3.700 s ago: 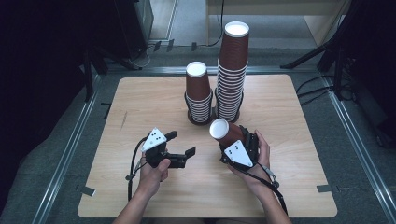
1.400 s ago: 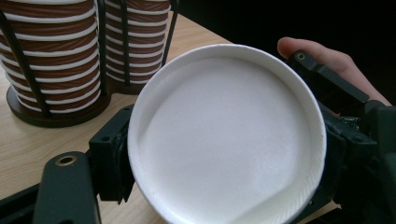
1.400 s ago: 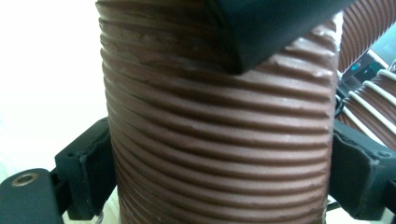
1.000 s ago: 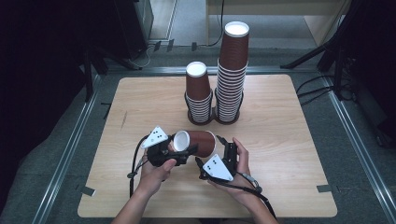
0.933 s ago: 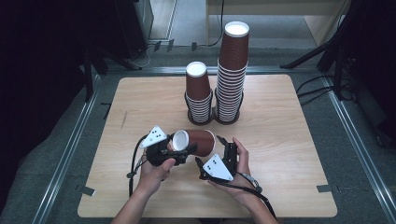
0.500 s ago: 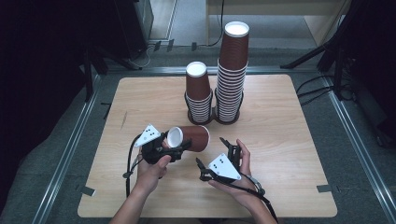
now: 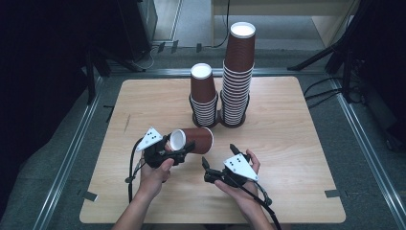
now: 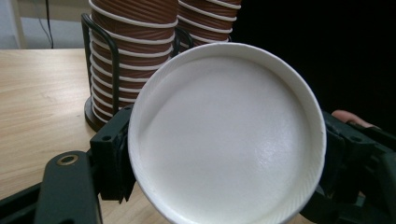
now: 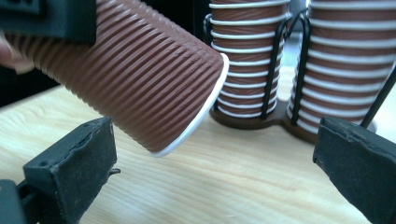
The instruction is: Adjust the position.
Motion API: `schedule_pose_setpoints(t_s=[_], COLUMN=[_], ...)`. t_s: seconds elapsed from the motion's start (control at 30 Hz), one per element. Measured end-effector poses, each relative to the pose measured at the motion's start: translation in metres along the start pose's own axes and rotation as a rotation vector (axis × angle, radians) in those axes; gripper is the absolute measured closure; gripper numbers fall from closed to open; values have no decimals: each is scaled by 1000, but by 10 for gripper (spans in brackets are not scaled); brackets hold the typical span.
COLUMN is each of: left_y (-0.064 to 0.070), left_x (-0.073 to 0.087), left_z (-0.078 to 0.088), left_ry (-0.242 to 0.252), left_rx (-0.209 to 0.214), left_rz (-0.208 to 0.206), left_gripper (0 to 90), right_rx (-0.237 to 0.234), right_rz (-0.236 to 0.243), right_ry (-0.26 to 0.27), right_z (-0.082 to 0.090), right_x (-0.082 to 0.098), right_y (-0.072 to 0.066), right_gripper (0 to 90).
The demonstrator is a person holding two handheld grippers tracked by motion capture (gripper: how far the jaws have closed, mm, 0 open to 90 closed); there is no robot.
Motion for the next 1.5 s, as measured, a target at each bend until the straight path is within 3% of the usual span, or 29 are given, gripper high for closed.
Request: schedule_pose_setpoints(t_s=[0.07,0.1,0.13,0.17,0.2,0.23,0.27,0.33,0.4,0.43,0.5,0.53,0.7,0.73,0.77,0.8,0.9,0.93,0.97,1.03,1.1,1.13,1.23,1.33,1.37,1.4,1.43,1.47,1.5], left_y=[0,0,0,0,1,1,1,2,3,3,4,4,5,5,5,5,4,4,3,3,3,4,4,4,5,5,5,5,6], left_x=[1,1,1,1,2,2,2,2,3,3,4,4,6,6,6,6,6,7,7,7,7,7,7,8,8,8,8,8,8], left_z=[0,0,-1,-1,-1,-1,-2,-2,-2,-2,-4,-4,-6,-6,-6,-5,-5,-5,-5,-5,-5,-5,-5,-6,-6,-6,-7,-7,-7], left_ry=[-2,-2,-2,-2,2,2,2,1,3,3,5,5,6,6,7,7,6,8,7,7,7,8,7,0,0,0,-1,1,2], left_rx=[-4,-4,-5,-6,-10,-10,-10,-11,-13,-13,-15,-15,-16,-16,-17,-17,-23,-27,-29,-29,-30,-31,-32,-41,-40,-40,-40,-40,-41], left_rz=[-2,-2,-2,-2,0,0,-2,-3,-4,-4,-5,-5,-4,-4,-3,-2,1,5,6,6,5,3,1,1,3,3,2,0,-4], left_gripper=[213,213,213,213,213,213,213,213,213,213,213,213,213,213,213,213,213,213,213,213,213,213,213,213,213,213,213,213,213], right_rx=[-29,-29,-34,-46,-66,-66,-76,-113,-149,-149,-166,-166,-195,-204,-204,-223,-244,-262,-267,-269,-268,-264,-232,-219,-186,-186,-160,-160,-139], right_rz=[-112,-112,-143,-179,-259,-259,-299,-387,-509,-509,-624,-624,-807,-837,-837,-891,-945,-1008,-1036,-1057,-1113,-1192,-1277,-1315,-1347,-1347,-1385,-1385,-1416], right_ry=[-3,-3,-5,-5,-9,-9,-10,-2,12,12,21,21,25,22,22,4,-26,-46,-57,-67,-80,-91,-76,-88,-89,-89,-96,-96,-101], right_z=[2,2,2,3,4,4,5,6,7,7,6,6,5,5,5,3,3,2,2,1,0,-1,-4,-7,-10,-10,-12,-12,-15], right_x=[-1,-1,-1,-1,-2,-2,-2,-2,-3,-3,-4,-4,-5,-5,-5,-4,-4,-5,-5,-6,-8,-9,-9,-8,-7,-7,-5,-5,-3], right_y=[0,0,0,0,0,0,0,-1,-1,-1,-2,-2,-6,-6,-6,-8,-9,-9,-9,-9,-8,-7,-8,-9,-11,-11,-13,-13,-14], right_gripper=[0,0,0,0,0,0,2,3,4,4,4,4,4,3,3,2,0,0,0,0,0,0,0,0,0,0,0,0,0])
Point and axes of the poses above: each handheld gripper's, and its own axes: z roughly backward along the jaws, x roughly out of its underside, y roughly to its right, the point moved 1 cm from there along -z, roughly forward along the jaws, and after that the axes turned 13 degrees about -z, right-handed, at the moved point
